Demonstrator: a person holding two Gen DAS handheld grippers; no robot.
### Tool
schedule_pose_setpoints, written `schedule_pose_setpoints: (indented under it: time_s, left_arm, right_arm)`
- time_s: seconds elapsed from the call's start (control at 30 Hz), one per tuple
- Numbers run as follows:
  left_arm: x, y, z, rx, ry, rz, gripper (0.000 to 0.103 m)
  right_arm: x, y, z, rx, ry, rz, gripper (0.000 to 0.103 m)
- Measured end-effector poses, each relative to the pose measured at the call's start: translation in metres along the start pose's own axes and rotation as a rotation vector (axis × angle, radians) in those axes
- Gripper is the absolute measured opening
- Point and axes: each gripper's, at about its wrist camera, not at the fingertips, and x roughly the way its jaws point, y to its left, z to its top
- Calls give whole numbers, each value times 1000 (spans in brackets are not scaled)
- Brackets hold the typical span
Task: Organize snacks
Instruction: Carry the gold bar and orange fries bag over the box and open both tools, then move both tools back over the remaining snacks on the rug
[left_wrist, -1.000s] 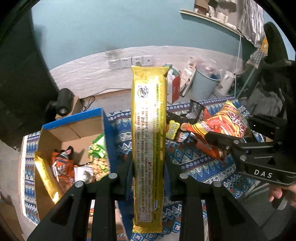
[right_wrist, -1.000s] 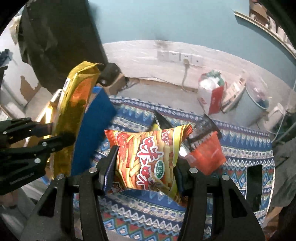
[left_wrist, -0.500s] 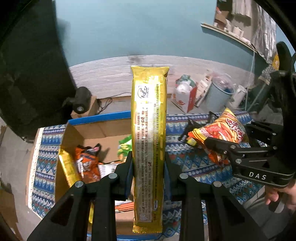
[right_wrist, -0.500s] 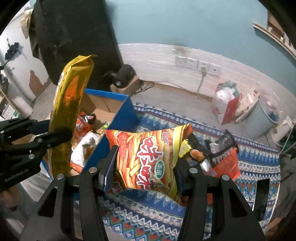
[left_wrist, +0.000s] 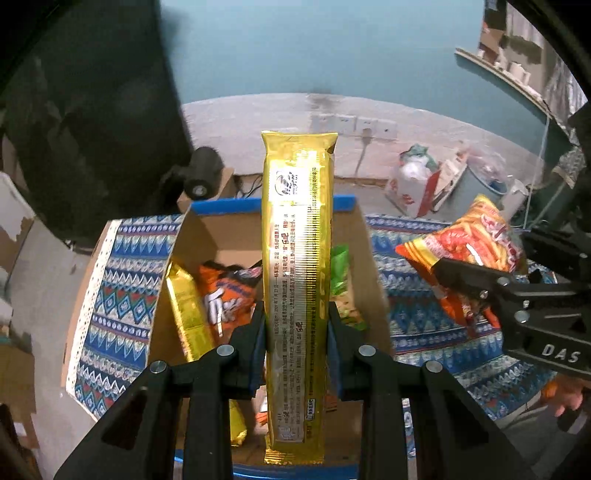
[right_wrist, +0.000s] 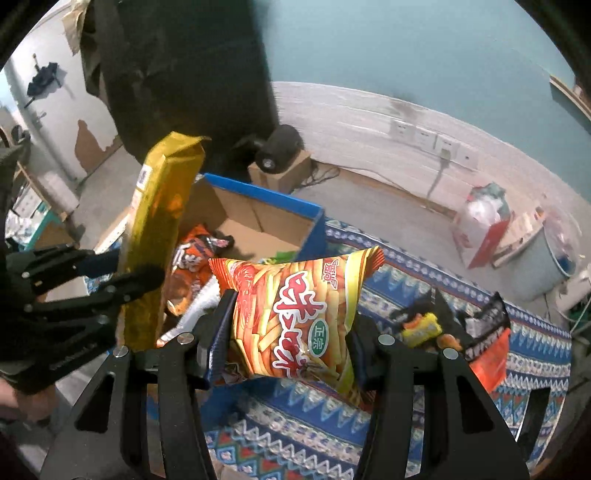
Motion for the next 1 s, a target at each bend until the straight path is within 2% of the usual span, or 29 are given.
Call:
schedule_pose_setpoints:
  time_s: [0.4, 0.63, 0.7, 0.77, 0.87, 1.0]
  left_arm:
    - [38, 35, -14, -68, 95, 48, 29]
    - [52, 49, -19, -120, 146, 58, 29]
    - [50, 53, -18, -132, 142, 70, 34]
    - [47, 56, -17, -143, 137, 84, 50]
    - [42, 62, -15, -161, 123, 109, 66]
    - [40, 65, -15, -168, 116, 127, 66]
  right_arm:
    - [46, 34, 20, -45, 50, 30, 52]
    - [66, 41, 28, -42, 75, 46, 52]
    - [70, 41, 29, -36, 82, 52, 52]
    - [74, 41, 30, -33, 88, 55, 52]
    - [78, 43, 31, -36, 95, 60, 52]
    - [83, 45, 31, -45, 108, 82, 54]
